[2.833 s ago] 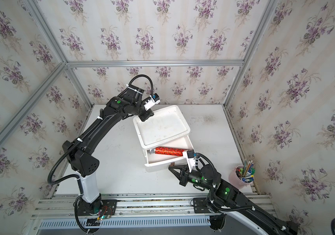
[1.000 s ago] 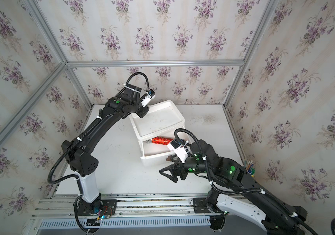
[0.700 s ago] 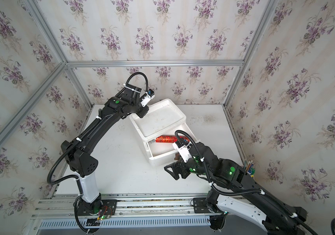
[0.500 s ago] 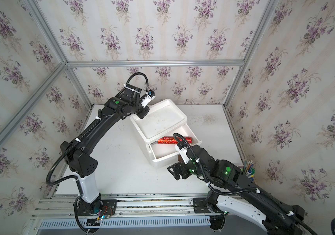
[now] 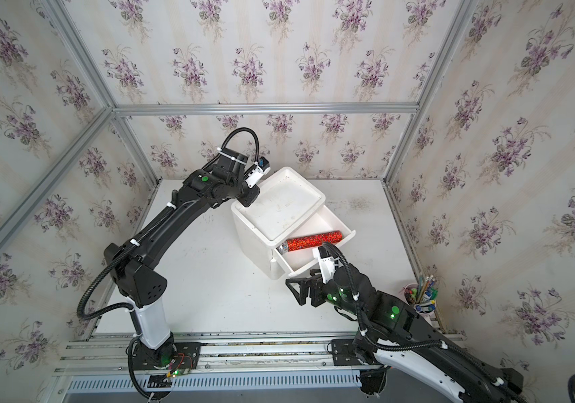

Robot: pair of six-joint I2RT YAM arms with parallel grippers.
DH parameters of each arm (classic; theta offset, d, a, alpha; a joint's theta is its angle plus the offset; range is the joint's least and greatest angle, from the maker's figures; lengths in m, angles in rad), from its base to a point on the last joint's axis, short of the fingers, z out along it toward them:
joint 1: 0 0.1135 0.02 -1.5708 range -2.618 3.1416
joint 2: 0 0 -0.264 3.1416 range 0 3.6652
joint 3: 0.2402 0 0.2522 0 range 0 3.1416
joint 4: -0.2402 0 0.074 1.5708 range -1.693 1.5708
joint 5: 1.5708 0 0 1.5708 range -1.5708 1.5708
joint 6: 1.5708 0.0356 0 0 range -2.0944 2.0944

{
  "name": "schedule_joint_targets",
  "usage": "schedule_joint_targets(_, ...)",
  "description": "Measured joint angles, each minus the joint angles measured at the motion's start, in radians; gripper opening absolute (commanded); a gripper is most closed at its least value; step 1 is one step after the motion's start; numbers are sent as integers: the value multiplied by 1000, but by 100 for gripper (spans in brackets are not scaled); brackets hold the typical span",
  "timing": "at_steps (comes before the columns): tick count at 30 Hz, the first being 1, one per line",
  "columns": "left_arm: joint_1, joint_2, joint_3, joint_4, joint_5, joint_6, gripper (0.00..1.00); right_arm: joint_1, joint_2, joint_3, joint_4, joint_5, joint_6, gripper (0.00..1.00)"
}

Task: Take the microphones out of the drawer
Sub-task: Open the drawer in the storage box, then pick up the microphone from the drawer.

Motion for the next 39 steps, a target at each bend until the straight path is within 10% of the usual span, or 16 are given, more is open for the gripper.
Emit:
schedule_joint_targets(9,0,-50,5,-127,34,-16,73,1,195,372,-20,-18,-134,100)
schedule_joint_targets(11,0,-56,3,-137,44,-23,99,-1,291,482,-60,-17,-180,100)
schedule_joint_targets(26,92,-200,-61,-153,49,-154,99,-371,753,949,-434,-169,-623,100)
schedule_joint_targets(39,116,-281,-192,-153,101,-203,99,-400,737,769,-491,-147,-998,100)
